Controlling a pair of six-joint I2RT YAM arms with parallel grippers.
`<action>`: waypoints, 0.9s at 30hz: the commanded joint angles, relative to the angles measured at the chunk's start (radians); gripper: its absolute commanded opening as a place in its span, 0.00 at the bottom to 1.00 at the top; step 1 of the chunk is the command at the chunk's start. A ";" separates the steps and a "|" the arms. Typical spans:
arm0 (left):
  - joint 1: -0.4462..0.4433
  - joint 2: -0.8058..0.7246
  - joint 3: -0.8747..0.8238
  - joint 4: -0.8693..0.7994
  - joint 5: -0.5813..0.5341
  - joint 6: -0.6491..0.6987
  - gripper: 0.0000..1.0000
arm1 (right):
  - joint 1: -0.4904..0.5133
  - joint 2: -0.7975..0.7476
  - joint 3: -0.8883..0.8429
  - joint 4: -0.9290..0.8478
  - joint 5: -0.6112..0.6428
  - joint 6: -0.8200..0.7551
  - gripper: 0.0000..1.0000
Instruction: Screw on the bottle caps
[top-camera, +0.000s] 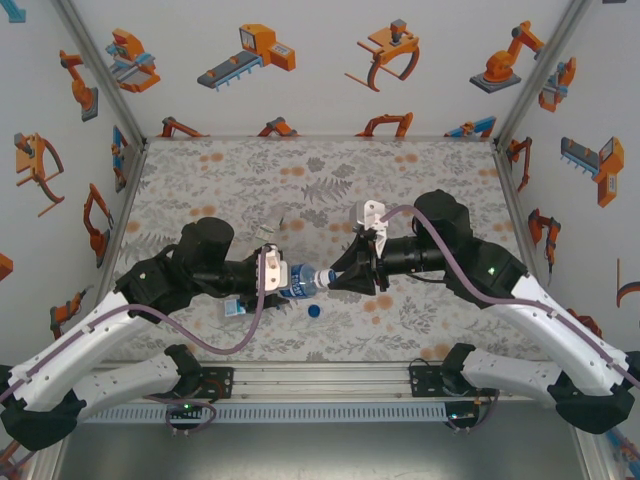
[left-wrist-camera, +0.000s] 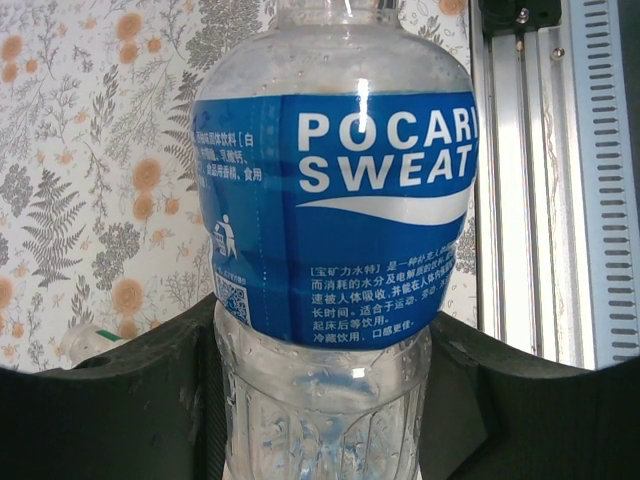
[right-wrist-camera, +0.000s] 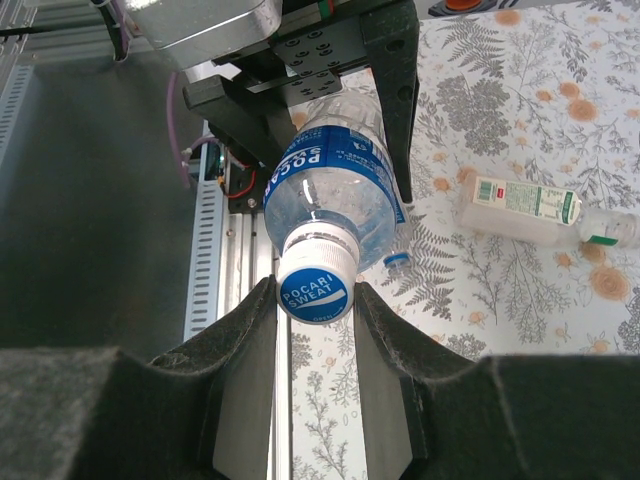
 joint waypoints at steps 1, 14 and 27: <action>-0.011 -0.002 0.024 0.064 0.038 -0.011 0.00 | 0.009 0.017 -0.018 0.022 0.014 0.064 0.00; -0.012 -0.016 -0.026 0.152 -0.031 -0.039 0.00 | 0.008 -0.055 -0.179 0.204 0.237 0.627 0.00; -0.015 0.010 -0.032 0.197 -0.029 -0.026 0.00 | 0.017 0.024 -0.153 0.030 0.379 1.338 0.00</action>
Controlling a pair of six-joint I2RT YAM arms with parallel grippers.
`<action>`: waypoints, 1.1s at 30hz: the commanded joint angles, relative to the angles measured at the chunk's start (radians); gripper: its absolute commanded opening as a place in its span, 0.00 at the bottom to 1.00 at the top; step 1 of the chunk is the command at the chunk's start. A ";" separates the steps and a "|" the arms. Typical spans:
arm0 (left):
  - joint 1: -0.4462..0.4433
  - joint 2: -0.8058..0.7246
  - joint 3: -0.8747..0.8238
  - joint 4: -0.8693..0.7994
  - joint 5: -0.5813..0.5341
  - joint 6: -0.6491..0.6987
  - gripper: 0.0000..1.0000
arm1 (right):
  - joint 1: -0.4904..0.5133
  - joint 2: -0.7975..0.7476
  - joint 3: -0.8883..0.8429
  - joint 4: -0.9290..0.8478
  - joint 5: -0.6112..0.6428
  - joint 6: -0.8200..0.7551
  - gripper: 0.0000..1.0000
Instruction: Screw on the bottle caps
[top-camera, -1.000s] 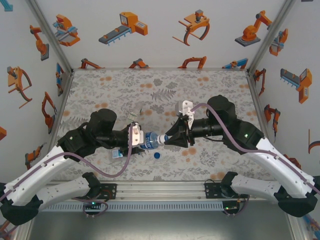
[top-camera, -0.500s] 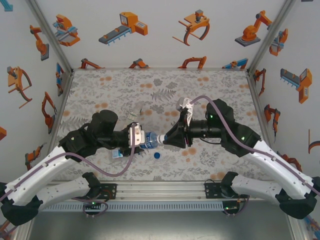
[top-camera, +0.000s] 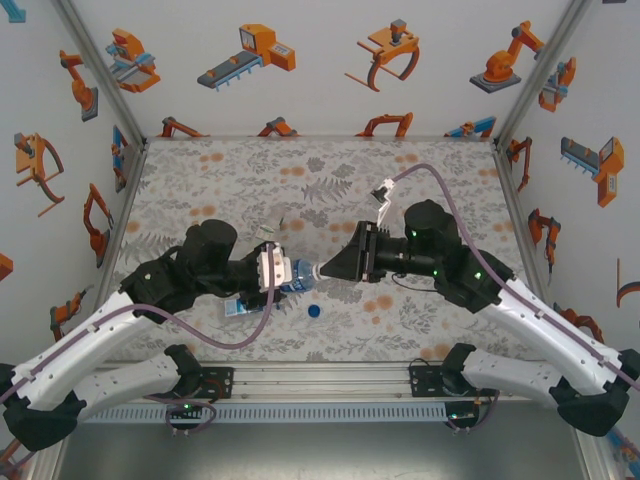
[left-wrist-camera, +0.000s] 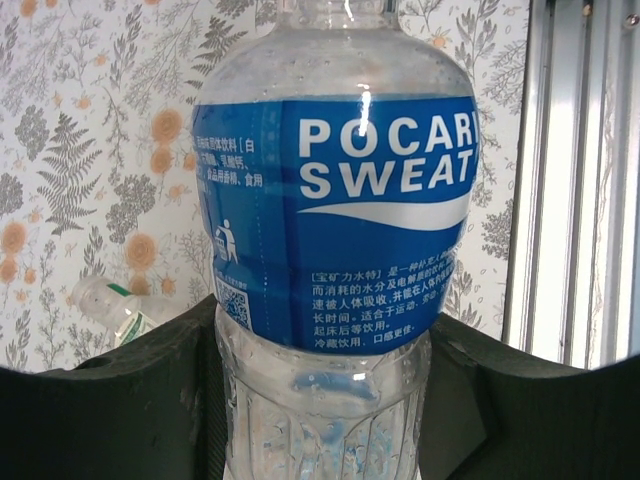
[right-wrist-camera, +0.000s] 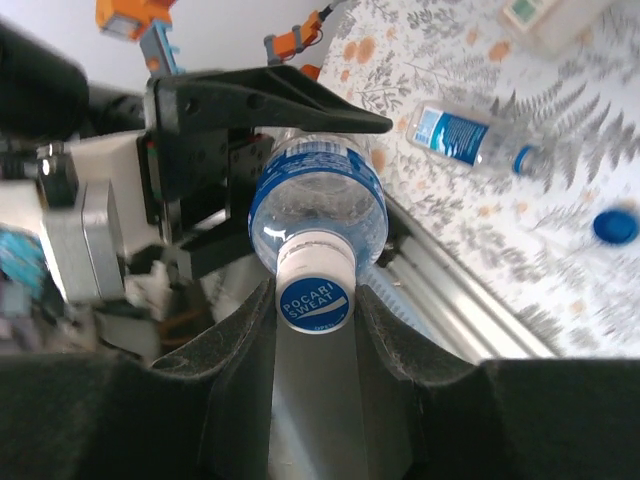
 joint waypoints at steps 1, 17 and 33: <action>-0.018 0.013 0.008 0.176 0.069 -0.007 0.00 | 0.017 0.036 -0.025 -0.046 0.065 0.308 0.00; -0.021 0.018 0.005 0.160 0.097 -0.020 0.00 | -0.007 0.002 0.157 -0.100 0.134 -0.119 0.58; -0.021 0.007 0.027 0.057 0.192 -0.076 0.00 | -0.009 -0.071 0.188 -0.100 -0.328 -1.329 0.57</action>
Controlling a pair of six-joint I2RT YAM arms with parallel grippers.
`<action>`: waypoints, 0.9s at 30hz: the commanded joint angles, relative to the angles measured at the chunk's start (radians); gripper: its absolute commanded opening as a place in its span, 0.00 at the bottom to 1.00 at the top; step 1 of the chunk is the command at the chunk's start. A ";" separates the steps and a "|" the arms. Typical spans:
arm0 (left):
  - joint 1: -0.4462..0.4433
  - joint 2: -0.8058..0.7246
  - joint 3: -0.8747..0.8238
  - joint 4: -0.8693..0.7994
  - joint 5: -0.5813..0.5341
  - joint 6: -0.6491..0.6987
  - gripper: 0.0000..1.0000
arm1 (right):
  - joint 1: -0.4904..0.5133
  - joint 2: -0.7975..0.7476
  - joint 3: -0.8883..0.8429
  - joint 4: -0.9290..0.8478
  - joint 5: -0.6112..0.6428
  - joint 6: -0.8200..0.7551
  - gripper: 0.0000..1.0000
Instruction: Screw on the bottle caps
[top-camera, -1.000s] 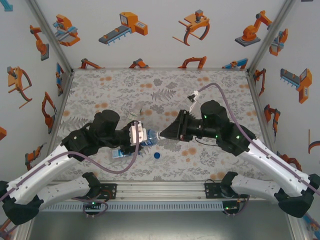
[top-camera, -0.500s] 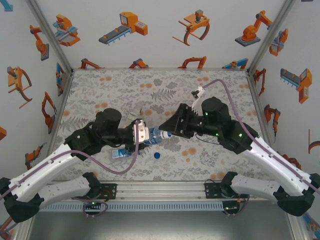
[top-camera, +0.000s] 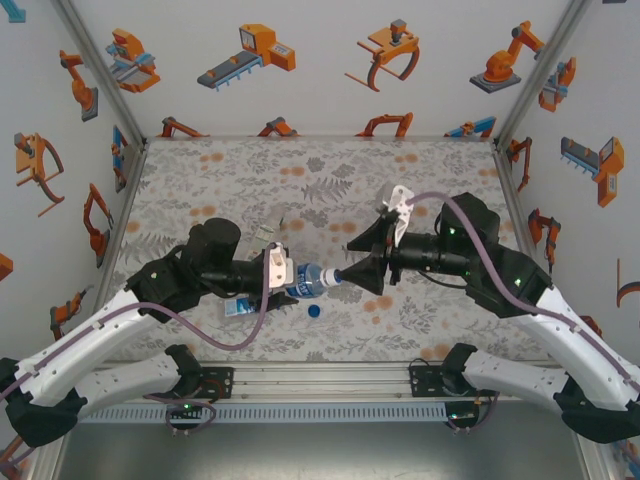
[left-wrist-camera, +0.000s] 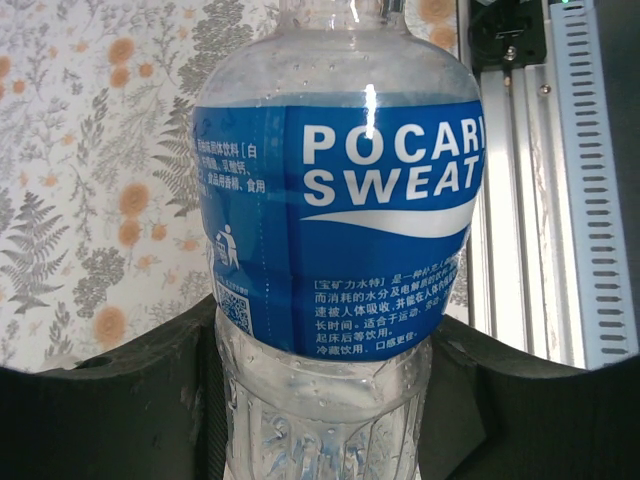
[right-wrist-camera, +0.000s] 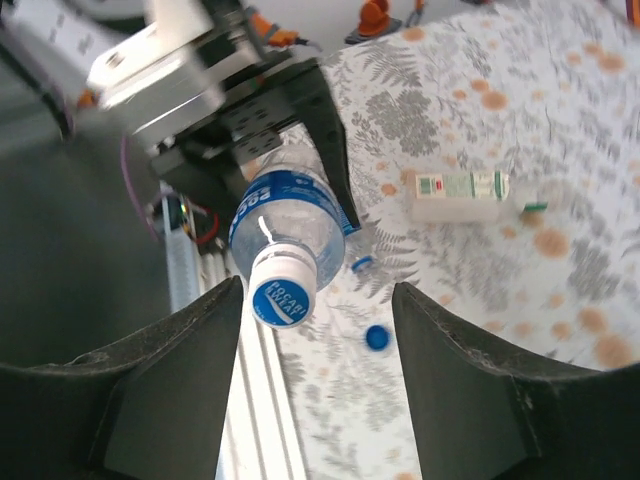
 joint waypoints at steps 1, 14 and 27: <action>-0.004 -0.008 0.034 -0.027 0.054 -0.039 0.00 | -0.001 -0.002 0.017 -0.014 -0.199 -0.364 0.57; -0.003 -0.016 0.051 -0.041 0.081 -0.078 0.00 | 0.004 0.010 -0.047 0.022 -0.255 -0.427 0.46; -0.003 0.002 0.059 -0.042 0.088 -0.072 0.00 | 0.015 0.014 -0.074 0.059 -0.250 -0.401 0.38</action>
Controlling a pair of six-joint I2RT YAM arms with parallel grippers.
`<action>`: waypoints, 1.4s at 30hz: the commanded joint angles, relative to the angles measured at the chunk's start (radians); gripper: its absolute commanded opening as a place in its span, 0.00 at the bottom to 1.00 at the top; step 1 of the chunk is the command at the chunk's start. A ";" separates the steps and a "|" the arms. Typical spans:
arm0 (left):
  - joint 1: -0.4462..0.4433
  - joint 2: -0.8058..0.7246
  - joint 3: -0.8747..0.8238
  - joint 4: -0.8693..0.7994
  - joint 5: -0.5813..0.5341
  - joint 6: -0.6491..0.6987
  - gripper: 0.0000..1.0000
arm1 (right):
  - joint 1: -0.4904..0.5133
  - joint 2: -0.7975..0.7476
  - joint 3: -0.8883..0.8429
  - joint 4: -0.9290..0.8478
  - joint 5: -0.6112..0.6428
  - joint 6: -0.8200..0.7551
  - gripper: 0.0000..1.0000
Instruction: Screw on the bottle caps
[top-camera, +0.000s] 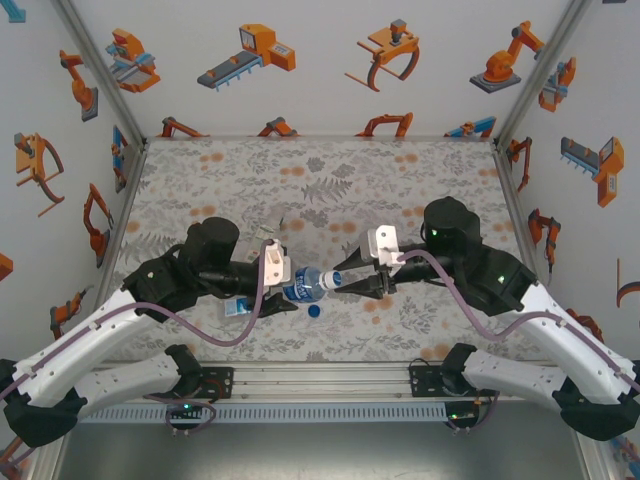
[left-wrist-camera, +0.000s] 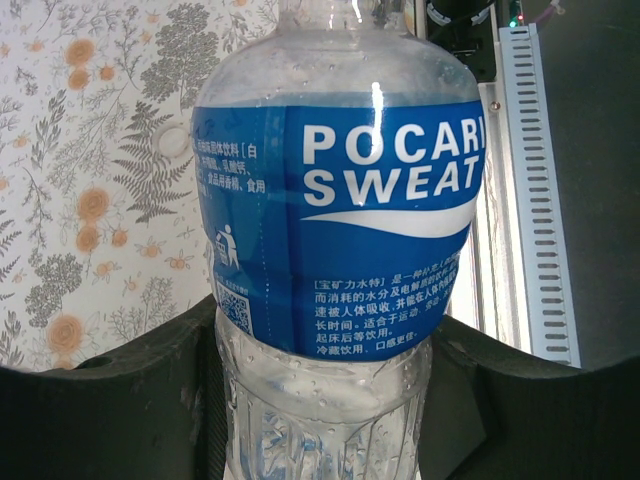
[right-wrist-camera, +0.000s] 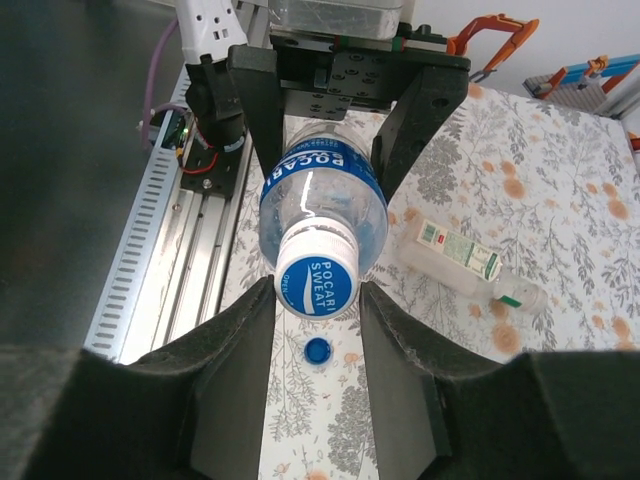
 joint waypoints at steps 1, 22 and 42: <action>-0.003 0.002 0.035 -0.005 0.032 -0.012 0.00 | 0.009 -0.003 -0.007 0.045 -0.020 -0.002 0.38; -0.003 -0.002 0.031 -0.006 0.017 -0.018 0.00 | 0.026 0.009 -0.027 0.071 0.004 0.139 0.17; -0.002 0.035 -0.034 0.157 -0.180 0.025 0.00 | 0.040 0.031 -0.099 0.022 0.559 1.778 0.00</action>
